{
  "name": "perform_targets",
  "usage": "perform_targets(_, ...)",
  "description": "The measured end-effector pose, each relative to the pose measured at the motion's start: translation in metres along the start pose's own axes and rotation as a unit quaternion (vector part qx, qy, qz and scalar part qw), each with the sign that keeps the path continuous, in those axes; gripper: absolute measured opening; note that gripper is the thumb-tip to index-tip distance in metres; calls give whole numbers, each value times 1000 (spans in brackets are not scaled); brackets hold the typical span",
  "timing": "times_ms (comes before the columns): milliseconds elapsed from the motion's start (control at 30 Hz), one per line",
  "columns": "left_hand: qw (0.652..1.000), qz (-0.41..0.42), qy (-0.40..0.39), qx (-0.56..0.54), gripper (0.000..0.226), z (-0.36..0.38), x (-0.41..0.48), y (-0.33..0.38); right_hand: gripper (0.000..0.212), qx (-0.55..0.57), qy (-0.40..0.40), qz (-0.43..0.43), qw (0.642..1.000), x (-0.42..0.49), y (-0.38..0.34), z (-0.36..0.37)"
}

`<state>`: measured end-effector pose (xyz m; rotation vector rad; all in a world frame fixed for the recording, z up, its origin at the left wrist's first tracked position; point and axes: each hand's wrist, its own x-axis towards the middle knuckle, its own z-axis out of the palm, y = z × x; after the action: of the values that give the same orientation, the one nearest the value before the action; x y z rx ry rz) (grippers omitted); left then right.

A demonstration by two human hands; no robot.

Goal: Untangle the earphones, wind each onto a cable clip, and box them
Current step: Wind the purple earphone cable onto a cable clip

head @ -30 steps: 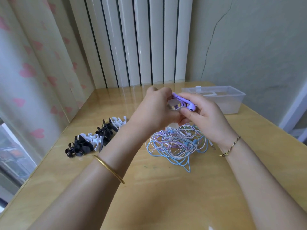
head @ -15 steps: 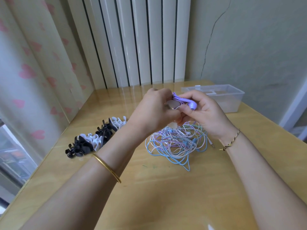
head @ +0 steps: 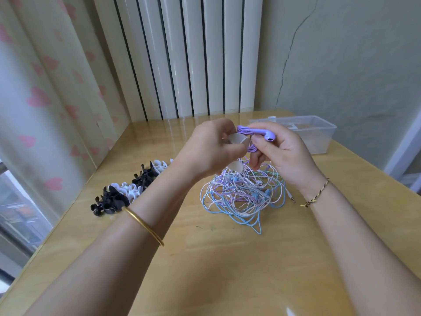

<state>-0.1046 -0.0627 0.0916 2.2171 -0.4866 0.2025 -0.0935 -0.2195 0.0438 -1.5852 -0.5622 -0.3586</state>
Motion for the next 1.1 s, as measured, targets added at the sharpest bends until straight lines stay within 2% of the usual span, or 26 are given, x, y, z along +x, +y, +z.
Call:
perform_targets(200,1000,2,8,13,12,0,1,4,23,6,36,-19,999,-6,0,13)
perform_targets(400,998,18,6,56,15,1,3,-7,40,135,-24,76,988,-7,-1,3)
perform_targets(600,996,50,8,73,12,10,7,-13,23,76,15,50,996,-5,-1,5)
perform_targets(767,998,66,9,13,21,14,8,-20,19,102,40,50,993,-3,-4,8)
perform_targets(900,993,30,-19,-113,33,17,7,-25,17,100,33,54,993,-2,-5,9)
perform_targets(1100,993,37,-53,-102,30,12,7,-25,15,93,6,44,995,-3,-7,5)
